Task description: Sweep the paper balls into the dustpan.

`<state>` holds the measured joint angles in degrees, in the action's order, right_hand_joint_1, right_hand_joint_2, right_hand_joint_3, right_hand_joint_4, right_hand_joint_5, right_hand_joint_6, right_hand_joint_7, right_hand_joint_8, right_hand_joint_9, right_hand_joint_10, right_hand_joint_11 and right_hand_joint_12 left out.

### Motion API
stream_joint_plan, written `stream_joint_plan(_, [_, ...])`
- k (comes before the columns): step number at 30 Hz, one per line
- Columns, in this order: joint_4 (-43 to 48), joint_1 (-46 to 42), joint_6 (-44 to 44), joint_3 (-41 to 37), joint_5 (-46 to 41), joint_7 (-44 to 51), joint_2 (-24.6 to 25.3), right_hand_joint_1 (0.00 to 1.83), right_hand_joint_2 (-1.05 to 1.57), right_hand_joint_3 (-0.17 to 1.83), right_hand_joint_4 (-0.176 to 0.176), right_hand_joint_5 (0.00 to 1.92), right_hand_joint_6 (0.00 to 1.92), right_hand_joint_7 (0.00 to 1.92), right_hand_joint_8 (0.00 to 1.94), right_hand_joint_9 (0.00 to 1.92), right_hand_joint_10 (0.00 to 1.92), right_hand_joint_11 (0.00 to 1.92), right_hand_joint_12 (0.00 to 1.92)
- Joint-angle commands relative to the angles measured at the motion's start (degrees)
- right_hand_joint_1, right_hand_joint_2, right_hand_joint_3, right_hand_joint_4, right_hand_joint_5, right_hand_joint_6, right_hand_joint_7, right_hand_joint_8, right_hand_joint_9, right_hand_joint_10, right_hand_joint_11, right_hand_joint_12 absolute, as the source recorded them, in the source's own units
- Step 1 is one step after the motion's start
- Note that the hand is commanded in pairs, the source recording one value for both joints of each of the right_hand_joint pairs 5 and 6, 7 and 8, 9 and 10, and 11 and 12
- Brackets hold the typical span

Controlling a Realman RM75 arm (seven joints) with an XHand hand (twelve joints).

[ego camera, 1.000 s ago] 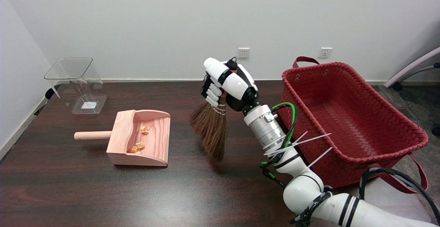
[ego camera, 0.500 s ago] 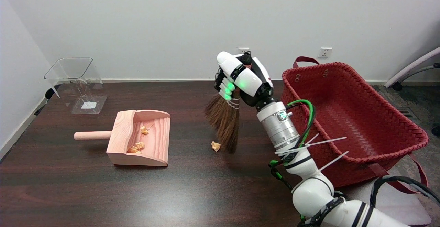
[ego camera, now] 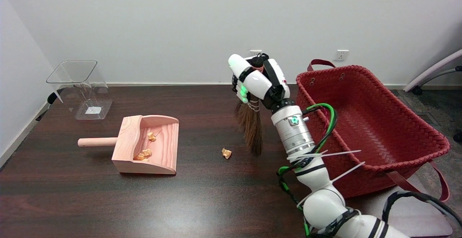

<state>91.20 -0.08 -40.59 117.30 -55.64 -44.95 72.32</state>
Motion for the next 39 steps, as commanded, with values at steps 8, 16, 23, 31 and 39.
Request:
stream_joint_plan(8, [7.12, 5.58, -8.25, 9.81, -32.17, 67.18, 13.89, 0.96, 1.57, 0.67, 0.000, 1.92, 1.92, 1.92, 1.92, 1.92, 1.92, 1.92, 1.92])
stream_joint_plan(16, [8.16, 6.15, -14.35, 12.78, -35.07, 78.40, 19.41, 1.00, 1.57, 0.66, 0.000, 1.92, 1.92, 1.92, 1.92, 1.92, 1.92, 1.92, 1.92])
stream_joint_plan(23, [6.09, 6.08, -16.68, 14.46, -35.06, 80.49, 22.29, 1.01, 1.57, 0.69, 0.000, 1.92, 1.92, 1.92, 1.92, 1.92, 1.92, 1.92, 1.92])
stream_joint_plan(31, [-0.38, 6.22, -16.11, 15.50, -30.45, 71.32, 22.77, 1.01, 1.57, 0.83, 0.000, 1.92, 1.92, 1.92, 1.92, 1.92, 1.92, 1.92, 1.92])
stream_joint_plan(39, [-13.55, 8.13, -20.01, 15.02, -14.47, 53.66, 22.85, 0.97, 1.57, 0.92, 0.000, 1.92, 1.92, 1.92, 1.92, 1.92, 1.92, 1.92, 1.92])
